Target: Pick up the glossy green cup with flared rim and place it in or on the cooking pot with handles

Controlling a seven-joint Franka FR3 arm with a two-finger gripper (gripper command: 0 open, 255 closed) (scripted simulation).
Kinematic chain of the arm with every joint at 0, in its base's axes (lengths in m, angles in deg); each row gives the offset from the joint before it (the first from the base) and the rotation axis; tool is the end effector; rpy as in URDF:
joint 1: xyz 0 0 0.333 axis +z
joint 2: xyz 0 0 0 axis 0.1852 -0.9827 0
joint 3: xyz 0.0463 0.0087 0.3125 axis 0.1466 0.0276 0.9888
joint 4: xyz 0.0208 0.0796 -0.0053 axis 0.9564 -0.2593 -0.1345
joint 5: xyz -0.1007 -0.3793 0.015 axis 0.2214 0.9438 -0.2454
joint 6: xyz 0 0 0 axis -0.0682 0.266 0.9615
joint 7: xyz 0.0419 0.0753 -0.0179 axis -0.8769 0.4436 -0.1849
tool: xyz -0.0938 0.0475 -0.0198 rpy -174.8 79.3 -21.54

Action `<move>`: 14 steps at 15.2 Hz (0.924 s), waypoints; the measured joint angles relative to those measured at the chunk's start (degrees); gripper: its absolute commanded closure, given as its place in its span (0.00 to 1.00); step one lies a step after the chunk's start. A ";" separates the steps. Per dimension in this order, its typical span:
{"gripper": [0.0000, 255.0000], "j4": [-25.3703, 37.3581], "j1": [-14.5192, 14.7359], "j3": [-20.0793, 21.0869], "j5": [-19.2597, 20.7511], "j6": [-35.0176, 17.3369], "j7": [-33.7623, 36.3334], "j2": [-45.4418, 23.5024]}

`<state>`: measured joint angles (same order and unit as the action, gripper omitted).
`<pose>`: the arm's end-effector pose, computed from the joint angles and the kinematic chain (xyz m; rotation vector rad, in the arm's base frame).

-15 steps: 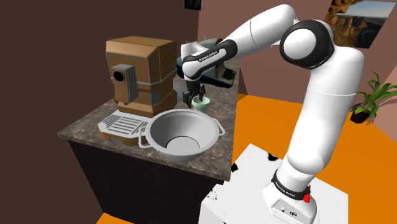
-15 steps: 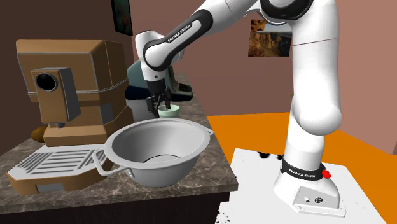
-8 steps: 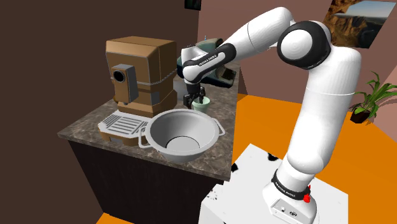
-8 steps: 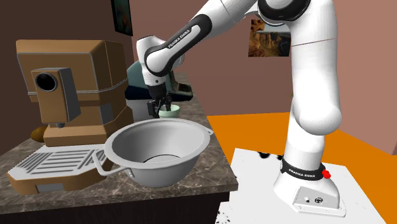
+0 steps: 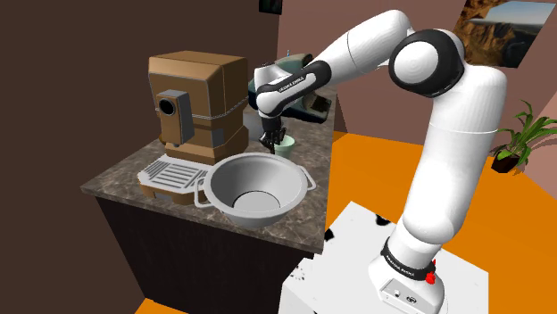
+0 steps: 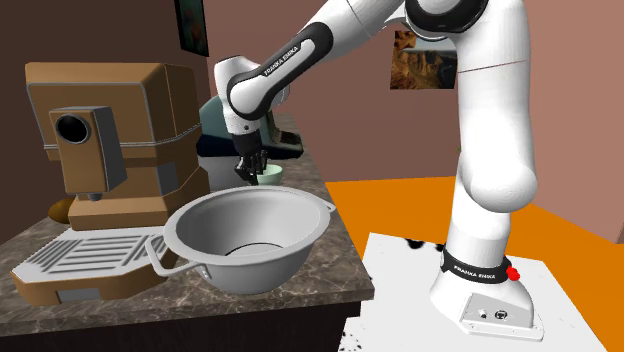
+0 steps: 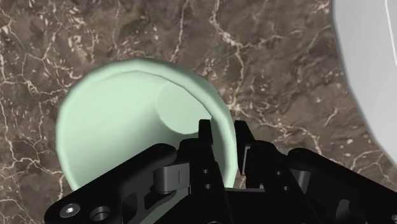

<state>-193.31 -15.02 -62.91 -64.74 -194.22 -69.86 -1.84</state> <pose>0.5805 -0.0378 0.3676 2.9914 -0.1248 -0.1078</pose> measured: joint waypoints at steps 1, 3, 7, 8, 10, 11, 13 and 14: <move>1.00 -0.01 0.00 0.00 0.00 -0.01 0.00 0.00; 1.00 0.01 0.00 0.00 0.00 0.00 -0.01 0.00; 1.00 0.55 0.01 0.02 -0.09 0.90 -0.13 0.30; 1.00 0.73 0.00 0.03 -0.15 1.40 -0.23 0.63; 1.00 1.43 0.04 0.08 -0.29 2.83 -0.42 1.36; 1.00 1.65 0.03 0.08 -0.35 3.35 -0.52 1.68; 1.00 2.64 0.10 0.15 -0.47 4.80 -0.66 2.14; 1.00 3.10 0.07 0.13 -0.55 5.59 -0.87 2.49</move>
<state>-190.22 -14.96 -62.78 -65.28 -188.63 -70.73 0.65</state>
